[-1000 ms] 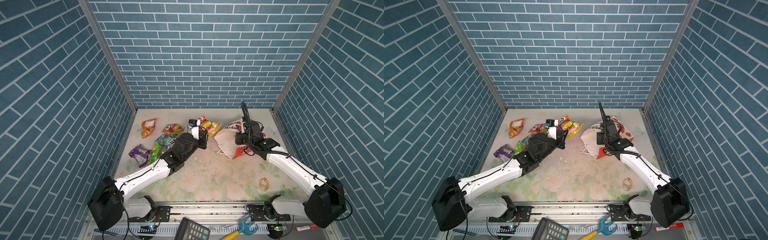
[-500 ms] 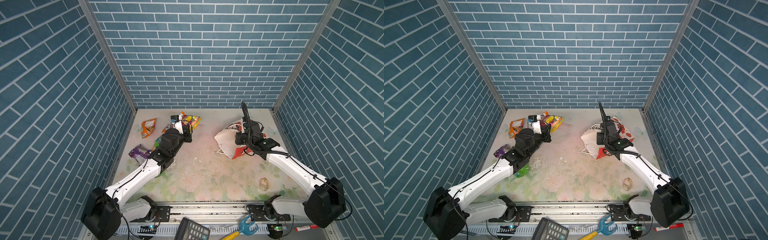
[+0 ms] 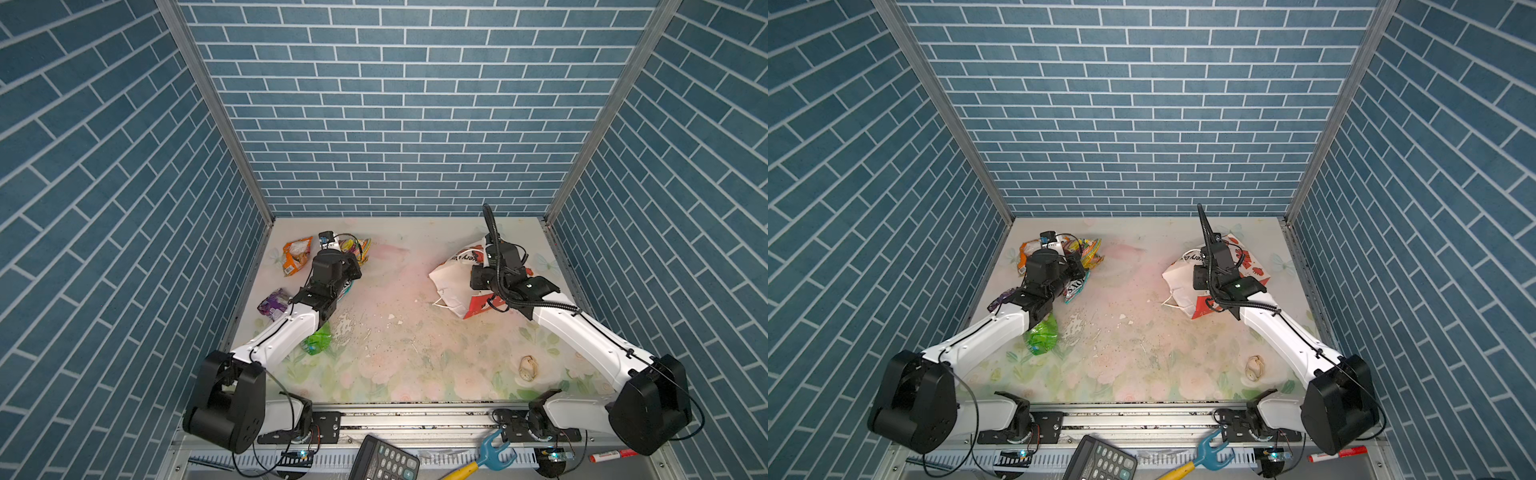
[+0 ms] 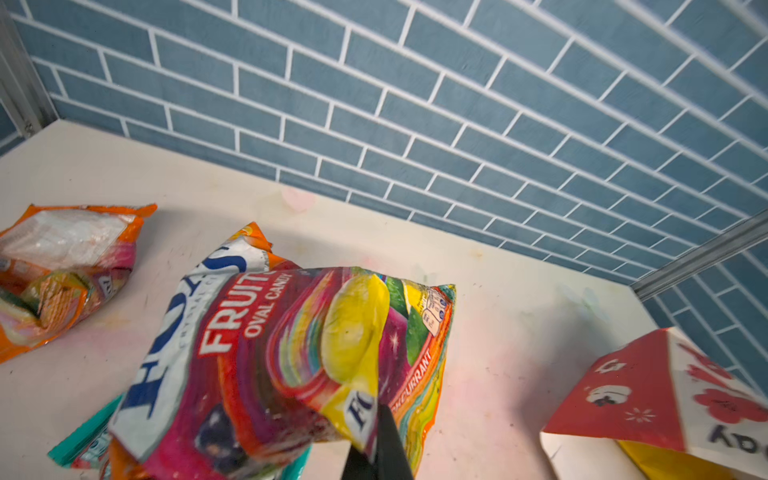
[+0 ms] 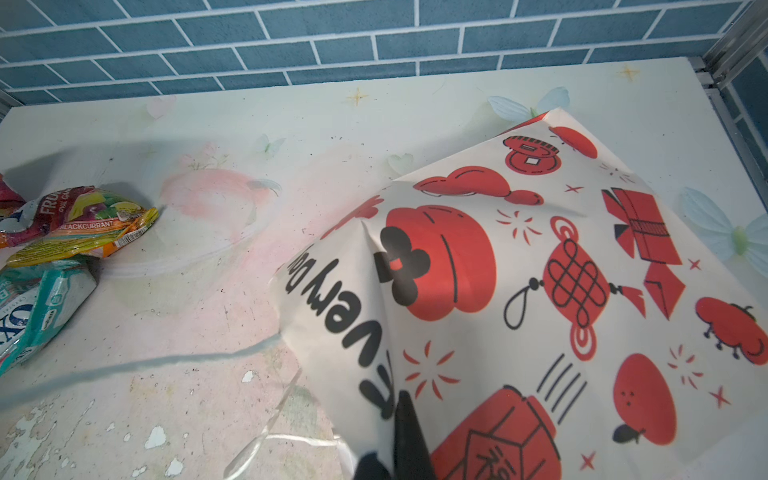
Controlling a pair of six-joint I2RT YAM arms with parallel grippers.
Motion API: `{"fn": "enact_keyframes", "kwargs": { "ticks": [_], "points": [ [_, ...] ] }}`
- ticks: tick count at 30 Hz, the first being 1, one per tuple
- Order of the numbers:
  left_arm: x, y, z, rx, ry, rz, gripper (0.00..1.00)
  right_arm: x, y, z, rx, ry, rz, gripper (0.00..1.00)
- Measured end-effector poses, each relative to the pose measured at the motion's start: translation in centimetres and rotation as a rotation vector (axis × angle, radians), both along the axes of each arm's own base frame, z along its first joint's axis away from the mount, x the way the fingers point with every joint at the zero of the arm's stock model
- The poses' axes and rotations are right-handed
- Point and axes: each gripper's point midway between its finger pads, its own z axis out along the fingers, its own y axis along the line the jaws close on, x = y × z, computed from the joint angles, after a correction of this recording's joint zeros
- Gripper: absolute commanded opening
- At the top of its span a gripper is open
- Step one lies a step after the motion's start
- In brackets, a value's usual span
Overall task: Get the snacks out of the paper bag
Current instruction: 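Carry the Fox's Fruits packet to the snack pile and open the left gripper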
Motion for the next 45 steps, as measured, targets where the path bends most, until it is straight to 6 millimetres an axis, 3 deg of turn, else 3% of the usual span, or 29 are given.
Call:
{"fn": "enact_keyframes", "kwargs": {
  "ticks": [3,7,10,16,20,30,45],
  "points": [
    [0.3,0.4,-2.4,0.022,0.062,0.011,0.0,0.0,0.0,0.0,-0.001,0.002,0.0,0.0],
    [0.5,0.7,-3.6,0.048,0.091,0.018,0.02,0.0,0.0,-0.1,0.002,0.003,-0.003,0.0],
    [0.5,1.2,-3.7,0.071,0.089,0.038,0.22,-0.1,0.0,-0.1,0.003,0.005,-0.005,0.0],
    [0.9,1.9,-3.1,0.097,0.062,0.062,0.74,-0.3,-0.1,-0.4,-0.004,0.021,-0.003,0.0],
    [1.2,1.6,-2.5,0.094,0.051,0.051,0.92,-0.6,-0.2,-0.7,-0.011,0.036,-0.002,0.0],
    [1.2,-1.0,1.6,0.003,-0.015,-0.07,0.96,-0.6,-0.2,-0.3,-0.009,0.039,0.002,0.0],
    [-2.4,-3.5,6.7,-0.036,-0.083,-0.174,1.0,-0.6,0.3,-0.2,0.007,0.04,0.018,0.0]
  ]
}}
